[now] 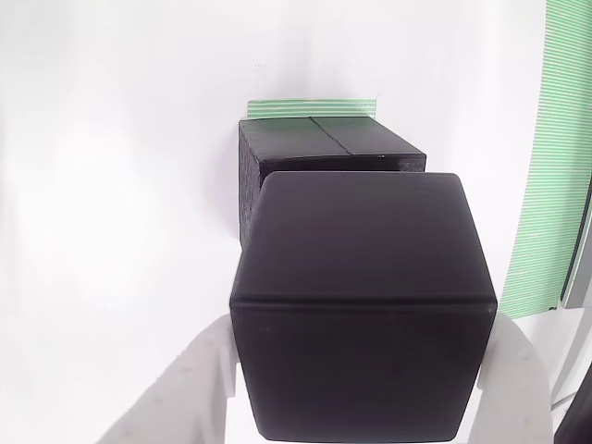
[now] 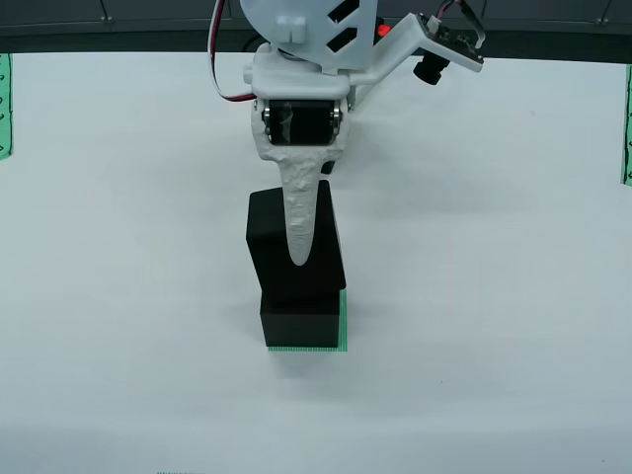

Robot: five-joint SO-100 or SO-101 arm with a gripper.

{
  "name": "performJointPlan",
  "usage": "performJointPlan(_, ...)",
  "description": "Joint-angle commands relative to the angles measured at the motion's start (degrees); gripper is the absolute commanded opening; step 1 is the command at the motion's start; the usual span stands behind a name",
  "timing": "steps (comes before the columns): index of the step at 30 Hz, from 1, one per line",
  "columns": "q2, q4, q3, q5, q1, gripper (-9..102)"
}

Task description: Stack 3 Blocks on the chosen place.

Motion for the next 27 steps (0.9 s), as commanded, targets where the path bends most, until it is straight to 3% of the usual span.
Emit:
performJointPlan(1,0.4,-0.1,-1.6,-1.0,1.1,23)
performJointPlan(27,-0.5,-0.1,0.5,-2.6,1.4,23)
